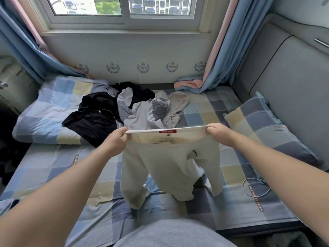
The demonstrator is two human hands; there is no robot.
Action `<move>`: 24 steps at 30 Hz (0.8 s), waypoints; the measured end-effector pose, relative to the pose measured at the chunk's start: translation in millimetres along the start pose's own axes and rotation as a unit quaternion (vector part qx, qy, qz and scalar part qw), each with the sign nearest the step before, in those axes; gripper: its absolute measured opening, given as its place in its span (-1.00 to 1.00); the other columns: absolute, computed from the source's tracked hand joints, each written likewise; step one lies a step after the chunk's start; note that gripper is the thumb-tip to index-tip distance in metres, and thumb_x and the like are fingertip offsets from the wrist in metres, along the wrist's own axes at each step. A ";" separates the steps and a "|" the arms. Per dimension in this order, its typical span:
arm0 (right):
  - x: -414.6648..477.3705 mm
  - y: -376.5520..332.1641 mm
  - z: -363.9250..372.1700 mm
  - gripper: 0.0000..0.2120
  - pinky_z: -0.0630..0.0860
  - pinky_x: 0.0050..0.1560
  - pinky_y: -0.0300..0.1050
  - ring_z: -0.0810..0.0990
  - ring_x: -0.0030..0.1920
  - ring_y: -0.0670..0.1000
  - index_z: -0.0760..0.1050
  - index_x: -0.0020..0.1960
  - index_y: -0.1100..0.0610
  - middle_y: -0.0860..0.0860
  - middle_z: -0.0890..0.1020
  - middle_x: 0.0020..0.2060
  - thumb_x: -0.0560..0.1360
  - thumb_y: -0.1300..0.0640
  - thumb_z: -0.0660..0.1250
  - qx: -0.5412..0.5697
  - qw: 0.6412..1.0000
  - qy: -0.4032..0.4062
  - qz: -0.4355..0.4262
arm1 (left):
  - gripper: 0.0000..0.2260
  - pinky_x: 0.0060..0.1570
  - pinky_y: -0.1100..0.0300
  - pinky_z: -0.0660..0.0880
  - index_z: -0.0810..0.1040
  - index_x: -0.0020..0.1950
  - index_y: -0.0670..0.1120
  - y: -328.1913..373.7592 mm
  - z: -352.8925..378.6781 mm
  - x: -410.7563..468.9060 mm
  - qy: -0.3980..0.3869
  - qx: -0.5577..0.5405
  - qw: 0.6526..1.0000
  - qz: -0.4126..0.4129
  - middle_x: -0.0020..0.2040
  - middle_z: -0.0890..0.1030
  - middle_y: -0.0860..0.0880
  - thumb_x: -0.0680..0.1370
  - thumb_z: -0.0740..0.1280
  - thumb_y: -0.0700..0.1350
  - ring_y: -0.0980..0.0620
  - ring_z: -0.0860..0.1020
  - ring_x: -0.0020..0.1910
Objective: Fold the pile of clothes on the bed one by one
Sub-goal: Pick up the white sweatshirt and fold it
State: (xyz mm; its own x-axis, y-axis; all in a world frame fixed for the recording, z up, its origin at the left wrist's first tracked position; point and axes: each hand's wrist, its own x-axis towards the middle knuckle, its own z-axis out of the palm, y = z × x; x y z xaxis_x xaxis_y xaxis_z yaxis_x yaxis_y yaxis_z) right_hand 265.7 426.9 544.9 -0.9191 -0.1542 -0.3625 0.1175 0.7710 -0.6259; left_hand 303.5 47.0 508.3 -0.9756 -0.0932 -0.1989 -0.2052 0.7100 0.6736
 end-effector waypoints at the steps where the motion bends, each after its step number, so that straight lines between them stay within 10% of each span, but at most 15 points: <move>1: -1.9 -4.5 8.7 -0.64 0.34 -0.09 0.01 0.43 -0.12 0.09 0.47 -0.10 0.30 0.12 0.50 -0.17 0.51 0.00 0.12 0.052 0.999 -0.002 0.013 | -0.81 -0.39 0.13 0.26 0.44 -0.11 -0.21 -5.0 -2.5 -2.1 0.011 -0.012 1.000 0.007 -0.30 0.40 -0.06 0.65 0.13 -0.21 0.01 0.34 -0.35; 7: -25.7 -46.0 29.1 -0.56 0.58 0.02 0.08 0.65 -0.04 0.10 0.53 0.21 0.26 0.15 0.68 -0.01 0.59 -0.10 0.36 0.203 0.979 -0.016 -0.032 | -0.61 -0.39 0.22 0.22 0.30 -0.27 -0.11 -16.8 -48.5 -5.6 0.060 -0.081 0.990 0.097 -0.35 0.31 0.05 0.69 0.19 0.04 0.11 0.28 -0.40; 12: -34.2 -73.5 17.6 -0.83 0.56 0.07 -0.04 0.65 -0.06 -0.03 0.67 -0.05 -0.04 -0.04 0.73 -0.12 0.42 0.16 0.57 -0.012 0.995 -0.084 -0.053 | -0.56 -0.33 0.12 0.29 0.39 -0.27 -0.12 -33.1 -120.1 7.9 -0.026 0.053 0.981 0.183 -0.36 0.39 0.06 0.42 0.56 0.12 0.07 0.32 -0.38; 17: -27.3 -99.8 23.8 -0.85 0.46 -0.09 -0.02 0.56 -0.15 0.05 0.61 -0.21 0.05 0.00 0.63 -0.24 0.53 0.08 0.46 -0.110 0.991 0.067 -0.041 | -0.80 -0.23 0.17 0.44 0.54 -0.25 -0.04 -55.9 -148.9 14.0 -0.030 0.168 0.968 0.187 -0.29 0.57 0.00 0.46 0.54 -0.11 -0.02 0.55 -0.25; 24: -38.3 -122.2 35.9 -0.77 0.35 -0.29 -0.12 0.50 -0.19 0.08 0.50 -0.18 0.04 0.01 0.57 -0.25 0.65 0.06 0.24 -0.084 0.976 0.198 -0.036 | -0.80 -0.25 0.02 0.36 0.51 -0.16 -0.07 -93.0 -167.6 -3.7 0.110 0.005 0.993 0.045 -0.26 0.54 -0.06 0.64 0.33 -0.03 -0.10 0.49 -0.23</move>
State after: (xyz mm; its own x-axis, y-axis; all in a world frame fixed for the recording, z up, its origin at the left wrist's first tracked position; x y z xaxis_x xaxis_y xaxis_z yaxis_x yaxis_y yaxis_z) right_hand 300.1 316.4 610.4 -0.9999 0.0142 -0.0052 0.0149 0.8625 -0.5058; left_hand 313.0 -135.6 565.7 -0.9836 -0.1787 0.0224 -0.1171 0.7293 0.6740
